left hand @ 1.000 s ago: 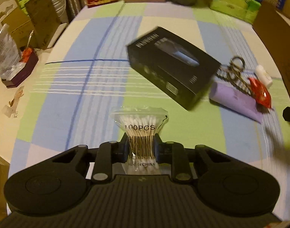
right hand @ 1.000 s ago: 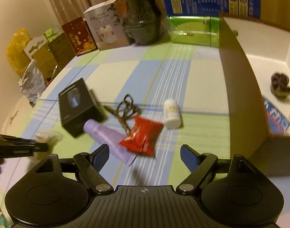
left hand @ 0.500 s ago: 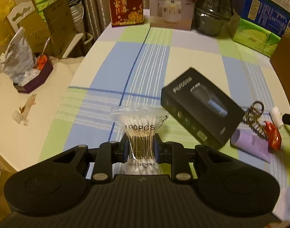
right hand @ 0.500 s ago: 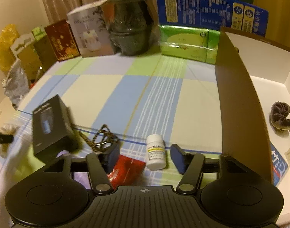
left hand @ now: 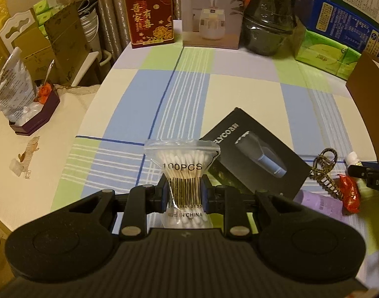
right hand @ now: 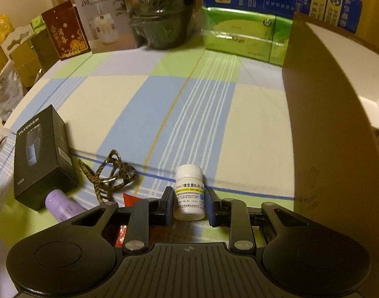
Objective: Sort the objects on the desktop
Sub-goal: 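Grasp the cotton swab bag with the left tool while the right tool grasps the white pill bottle, then carry the swab bag and pill bottle with both tools into the brown box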
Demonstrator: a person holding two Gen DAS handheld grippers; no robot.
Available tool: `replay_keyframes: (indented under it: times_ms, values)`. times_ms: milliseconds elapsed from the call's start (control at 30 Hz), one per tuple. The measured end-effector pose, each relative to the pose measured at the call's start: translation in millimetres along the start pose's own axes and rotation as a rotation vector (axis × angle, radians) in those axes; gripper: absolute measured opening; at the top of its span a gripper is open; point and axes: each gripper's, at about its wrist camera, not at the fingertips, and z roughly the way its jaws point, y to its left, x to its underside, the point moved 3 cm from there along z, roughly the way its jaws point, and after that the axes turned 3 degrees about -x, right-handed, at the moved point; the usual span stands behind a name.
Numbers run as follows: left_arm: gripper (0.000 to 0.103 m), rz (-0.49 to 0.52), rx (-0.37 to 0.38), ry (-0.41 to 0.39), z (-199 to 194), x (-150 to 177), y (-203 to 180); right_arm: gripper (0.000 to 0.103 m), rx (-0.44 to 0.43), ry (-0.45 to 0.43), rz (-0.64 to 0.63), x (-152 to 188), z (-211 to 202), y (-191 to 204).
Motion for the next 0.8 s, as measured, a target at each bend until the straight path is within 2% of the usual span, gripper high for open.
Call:
replay_keyframes:
  times_ms: [467,800]
  values:
    - [0.021,0.043,0.046,-0.037,-24,-7,-25,0.024,-0.068,-0.099,0.043,-11,-51,2]
    - [0.021,0.117,0.141,-0.106,-63,-13,-68,0.024,-0.12,-0.196,0.07,-10,-111,2]
